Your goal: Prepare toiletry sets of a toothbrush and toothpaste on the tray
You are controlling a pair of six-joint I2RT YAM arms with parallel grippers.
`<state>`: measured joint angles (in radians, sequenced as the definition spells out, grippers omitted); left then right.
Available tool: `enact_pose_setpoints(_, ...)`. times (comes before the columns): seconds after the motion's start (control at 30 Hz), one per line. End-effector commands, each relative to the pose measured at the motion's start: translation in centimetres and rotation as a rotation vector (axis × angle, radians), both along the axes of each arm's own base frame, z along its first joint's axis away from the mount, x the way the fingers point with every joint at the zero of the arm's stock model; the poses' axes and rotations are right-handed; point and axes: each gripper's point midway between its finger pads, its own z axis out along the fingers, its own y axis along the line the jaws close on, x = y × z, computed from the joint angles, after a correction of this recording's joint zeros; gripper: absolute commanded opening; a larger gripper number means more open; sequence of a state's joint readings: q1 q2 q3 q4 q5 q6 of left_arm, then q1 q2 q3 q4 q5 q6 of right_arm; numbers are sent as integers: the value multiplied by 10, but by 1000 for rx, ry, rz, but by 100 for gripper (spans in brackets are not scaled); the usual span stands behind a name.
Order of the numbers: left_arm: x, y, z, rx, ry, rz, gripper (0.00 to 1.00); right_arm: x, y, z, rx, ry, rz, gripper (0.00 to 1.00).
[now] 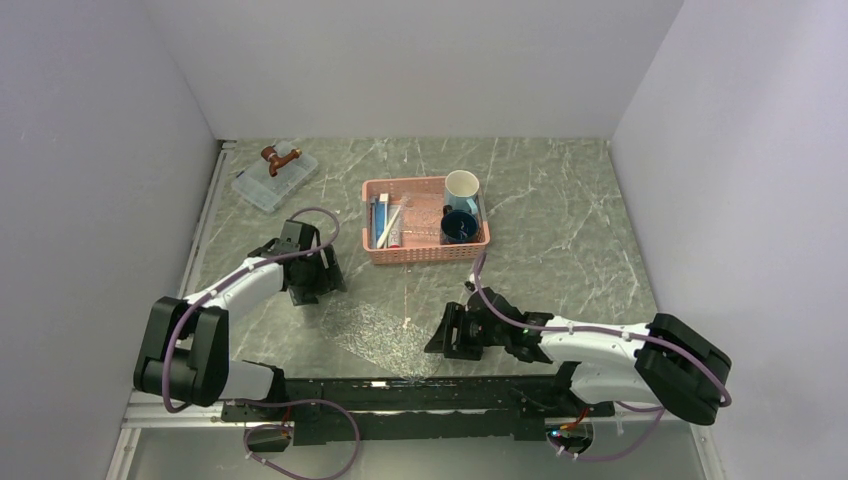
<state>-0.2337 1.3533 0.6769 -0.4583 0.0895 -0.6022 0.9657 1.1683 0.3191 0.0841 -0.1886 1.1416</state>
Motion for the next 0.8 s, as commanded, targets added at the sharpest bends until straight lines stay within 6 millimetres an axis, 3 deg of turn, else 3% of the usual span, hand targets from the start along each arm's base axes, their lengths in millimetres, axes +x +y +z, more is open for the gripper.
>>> enact_pose_setpoints(0.0,0,-5,-3,-21,-7,-21,80,-11,-8,-6,-26,34,2,63)
enact_pose_setpoints(0.43,-1,-8,-4,-37,-15,-32,79,-30,3,-6,32,93,39,63)
enact_pose_setpoints(0.77,-10,-10,-6,-55,-6,-44,79,-20,1,-8,1,80,-21,63)
